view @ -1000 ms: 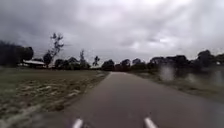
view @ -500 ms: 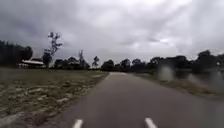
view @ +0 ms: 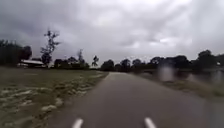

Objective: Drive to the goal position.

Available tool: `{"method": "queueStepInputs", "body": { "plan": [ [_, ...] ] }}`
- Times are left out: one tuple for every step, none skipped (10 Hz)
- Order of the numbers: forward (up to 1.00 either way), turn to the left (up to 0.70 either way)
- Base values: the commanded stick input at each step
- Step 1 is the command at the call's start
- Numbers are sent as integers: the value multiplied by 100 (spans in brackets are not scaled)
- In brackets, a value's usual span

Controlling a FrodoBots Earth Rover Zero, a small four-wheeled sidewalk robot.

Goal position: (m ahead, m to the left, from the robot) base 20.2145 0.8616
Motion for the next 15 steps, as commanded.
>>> {"method": "queueStepInputs", "body": {
  "plan": [
    [84,3],
    [84,3],
    [84,3],
    [84,3],
    [84,3],
    [84,3],
    [84,3],
    [84,3],
    [84,3],
    [84,3],
    [84,3],
    [84,3],
    [84,3],
    [84,3],
    [84,3]
  ]
}}
